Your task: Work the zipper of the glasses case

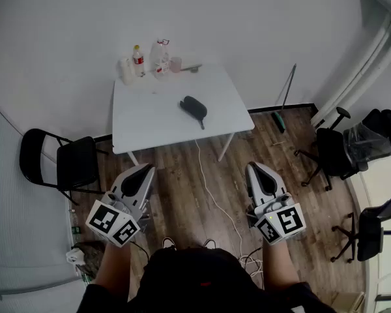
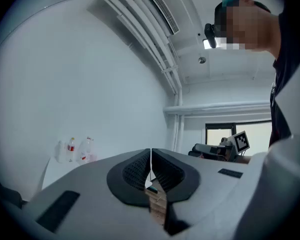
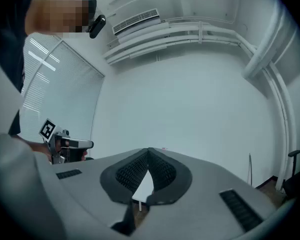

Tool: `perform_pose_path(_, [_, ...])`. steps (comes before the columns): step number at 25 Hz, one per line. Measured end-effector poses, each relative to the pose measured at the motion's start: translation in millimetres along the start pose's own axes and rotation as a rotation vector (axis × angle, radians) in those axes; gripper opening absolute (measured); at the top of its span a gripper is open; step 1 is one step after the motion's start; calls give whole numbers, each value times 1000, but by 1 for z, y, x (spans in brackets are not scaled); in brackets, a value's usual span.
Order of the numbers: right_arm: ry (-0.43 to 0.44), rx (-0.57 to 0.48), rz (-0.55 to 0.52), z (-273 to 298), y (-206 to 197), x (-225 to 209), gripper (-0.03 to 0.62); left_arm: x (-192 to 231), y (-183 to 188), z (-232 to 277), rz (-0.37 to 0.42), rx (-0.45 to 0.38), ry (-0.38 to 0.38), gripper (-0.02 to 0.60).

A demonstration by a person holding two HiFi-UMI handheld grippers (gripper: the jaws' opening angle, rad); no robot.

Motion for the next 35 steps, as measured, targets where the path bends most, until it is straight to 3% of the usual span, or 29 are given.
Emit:
perform_pose_path(15, [1,-4,-16,15,-1,3,15,13,3,0,3,-10,11,26])
perform_pose_path(22, [-2,-24,27,24,-3,14,15,27,2,-7,15,0,3,26])
perform_pose_path(35, [8,2,13,65,-17,85,15,85,4,-44,-6,12,-40,26])
Point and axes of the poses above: the fingertips, and each gripper's own axes: z forward along the fingers, x to its left, y out of its top, the point moved 3 cm from there along -z, backward along the fingers, and after that the axes turned 1 degree about y, right-handed, at the moved point
